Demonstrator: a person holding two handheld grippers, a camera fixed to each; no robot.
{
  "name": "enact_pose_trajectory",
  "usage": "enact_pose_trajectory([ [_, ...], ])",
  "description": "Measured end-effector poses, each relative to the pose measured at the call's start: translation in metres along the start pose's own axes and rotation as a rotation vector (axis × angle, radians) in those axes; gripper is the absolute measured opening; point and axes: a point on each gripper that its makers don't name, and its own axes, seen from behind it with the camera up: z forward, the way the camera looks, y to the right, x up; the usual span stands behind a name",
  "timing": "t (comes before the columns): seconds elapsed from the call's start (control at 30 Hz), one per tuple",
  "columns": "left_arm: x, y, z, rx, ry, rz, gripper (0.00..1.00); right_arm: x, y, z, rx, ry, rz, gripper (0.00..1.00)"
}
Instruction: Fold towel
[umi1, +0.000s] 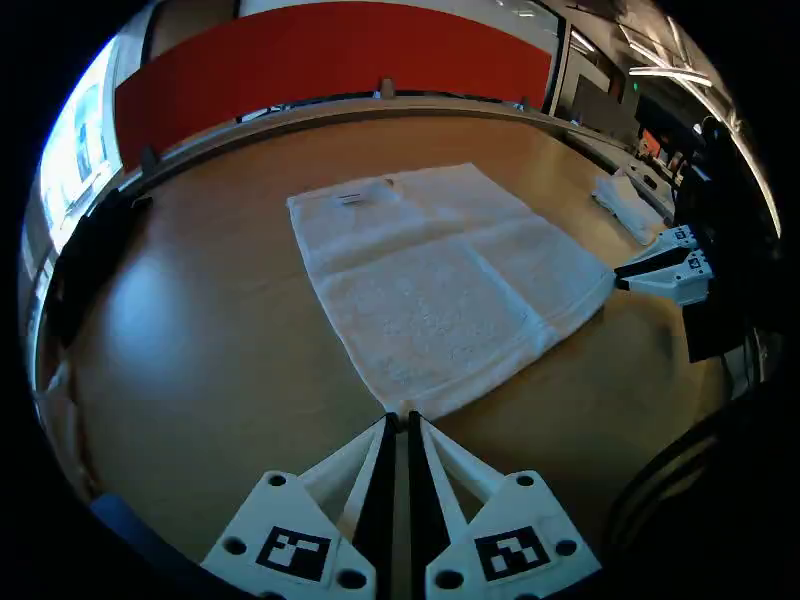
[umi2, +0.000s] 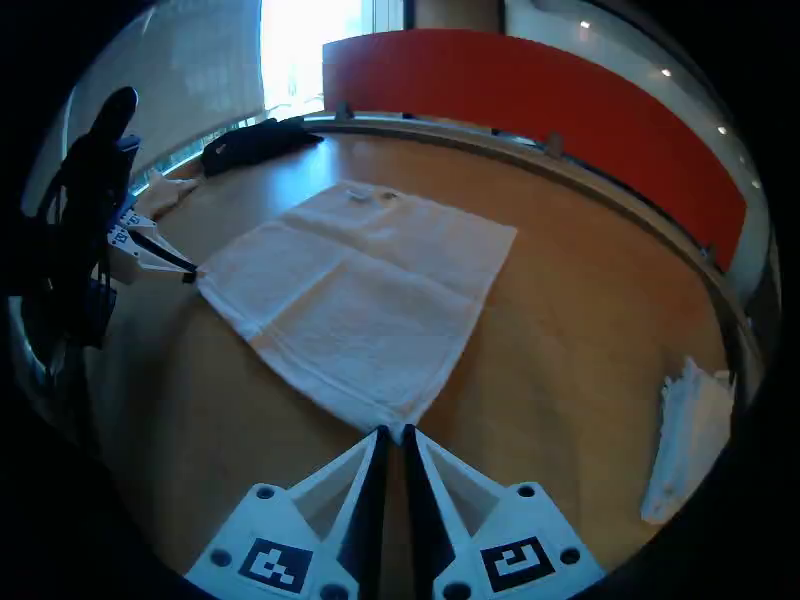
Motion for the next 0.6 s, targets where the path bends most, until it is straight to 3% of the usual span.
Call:
enact_pose_trajectory([
  [0.6,0.025,0.013,-0.045,-0.034,0.04,-0.098,0.08,0.042,-0.006,-0.044,0.01,0.085,0.009,0.11],
])
